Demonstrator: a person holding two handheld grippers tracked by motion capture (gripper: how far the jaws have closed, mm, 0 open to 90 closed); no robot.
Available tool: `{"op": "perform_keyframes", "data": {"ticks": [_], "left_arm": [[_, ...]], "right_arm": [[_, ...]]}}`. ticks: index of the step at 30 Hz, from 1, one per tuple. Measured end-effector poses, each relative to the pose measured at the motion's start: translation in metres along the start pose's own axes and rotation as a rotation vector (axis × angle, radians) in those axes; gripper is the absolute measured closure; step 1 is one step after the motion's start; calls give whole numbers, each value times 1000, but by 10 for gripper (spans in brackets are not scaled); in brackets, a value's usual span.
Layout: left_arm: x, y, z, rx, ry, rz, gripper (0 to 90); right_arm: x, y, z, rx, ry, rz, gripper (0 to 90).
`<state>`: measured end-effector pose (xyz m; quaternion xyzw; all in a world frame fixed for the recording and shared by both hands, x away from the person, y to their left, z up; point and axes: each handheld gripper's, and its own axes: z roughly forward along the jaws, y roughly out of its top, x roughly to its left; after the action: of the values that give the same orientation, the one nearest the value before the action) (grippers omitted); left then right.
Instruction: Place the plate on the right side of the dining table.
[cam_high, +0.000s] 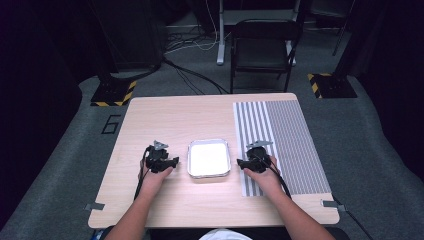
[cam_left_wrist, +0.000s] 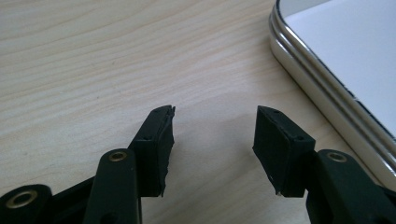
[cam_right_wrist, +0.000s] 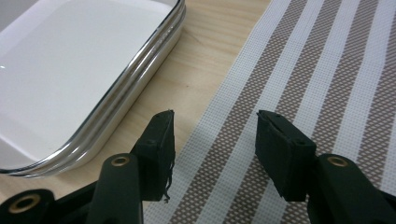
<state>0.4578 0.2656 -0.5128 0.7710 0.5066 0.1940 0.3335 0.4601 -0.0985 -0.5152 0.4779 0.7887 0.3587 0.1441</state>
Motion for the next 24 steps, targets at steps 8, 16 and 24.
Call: {"op": "perform_keyframes", "data": {"ticks": [8, 16, 24], "left_arm": [[-7, 3, -9, -24, -55, -26, 488], [-14, 5, -15, -26, -112, -74, 515], [-15, 6, -20, -25, -189, -148, 569]], "right_arm": [[5, 3, -5, -9, 24, 15, 501], [5, 8, -11, -11, 67, 47, 552], [6, 11, -17, -27, 115, 105, 618]]}}
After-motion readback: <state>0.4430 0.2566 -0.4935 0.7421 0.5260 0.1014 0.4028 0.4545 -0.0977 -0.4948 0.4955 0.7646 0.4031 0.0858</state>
